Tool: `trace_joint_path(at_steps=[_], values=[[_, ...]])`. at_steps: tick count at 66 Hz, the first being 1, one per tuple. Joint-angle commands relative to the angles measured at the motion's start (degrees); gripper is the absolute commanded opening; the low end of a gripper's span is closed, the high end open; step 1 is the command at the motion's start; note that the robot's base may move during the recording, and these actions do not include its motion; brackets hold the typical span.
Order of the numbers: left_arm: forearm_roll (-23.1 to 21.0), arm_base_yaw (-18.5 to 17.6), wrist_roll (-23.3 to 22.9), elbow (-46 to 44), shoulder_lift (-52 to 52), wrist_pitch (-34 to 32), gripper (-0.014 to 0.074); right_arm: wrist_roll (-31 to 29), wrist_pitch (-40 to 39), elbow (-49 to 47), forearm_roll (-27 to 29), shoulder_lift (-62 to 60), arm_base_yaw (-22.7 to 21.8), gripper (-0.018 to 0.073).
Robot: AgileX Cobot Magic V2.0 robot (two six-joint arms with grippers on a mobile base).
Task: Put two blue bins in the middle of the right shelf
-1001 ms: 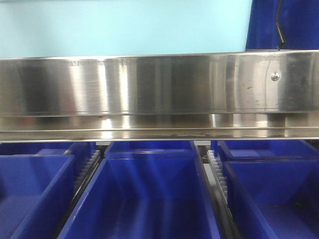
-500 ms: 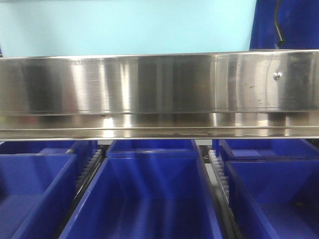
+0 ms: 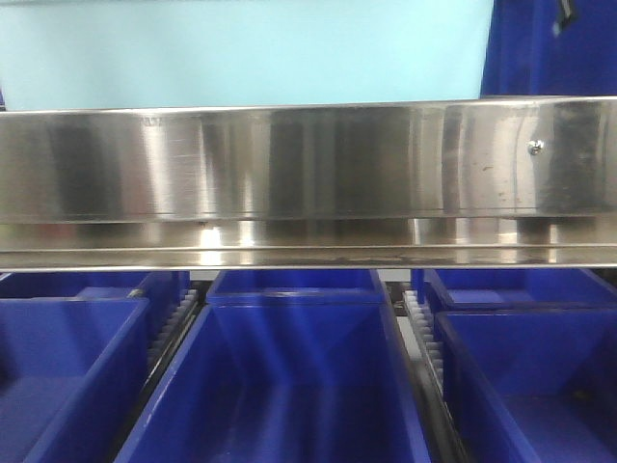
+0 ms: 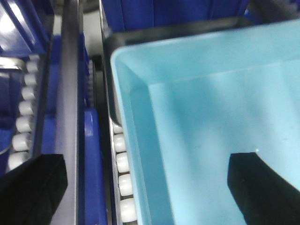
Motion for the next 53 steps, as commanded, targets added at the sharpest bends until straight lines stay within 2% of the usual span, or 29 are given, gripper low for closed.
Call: trace_joint_path(at_steps=[1, 12, 20, 30, 40, 53], values=[[0.4, 0.3, 0.2, 2.0, -3.1, -0.5, 0.0602, 0.9, -0.9, 1.4, -1.8, -1.9, 0.0, 0.0433], [-0.3, 3.2, 0.2, 10.7, -6.6, -0.5, 0.0544, 1.6, -0.9, 9.4, -3.2, -4.2, 0.0, 0.0433], [-3.0, 4.7, 0.2, 17.4, -8.5, -0.5, 0.0535, 2.1, -0.9, 15.5, -3.2, -6.4, 0.0, 0.0433], [-8.0, 4.9, 0.5, 24.7, -10.0, -6.3, 0.0535, 2.1, -0.9, 21.6, -3.2, -8.4, 0.0, 0.0433], [-8.4, 4.9, 0.5, 29.9, -9.7, -12.2, 0.0535, 2.2, -2.7, 26.1, -3.2, -8.5, 0.0, 0.0433], [-9.3, 4.9, 0.5, 32.5, -9.0, -17.5, 0.0535, 5.6, -8.4, 32.3, -3.2, -8.4, 0.0, 0.0433]])
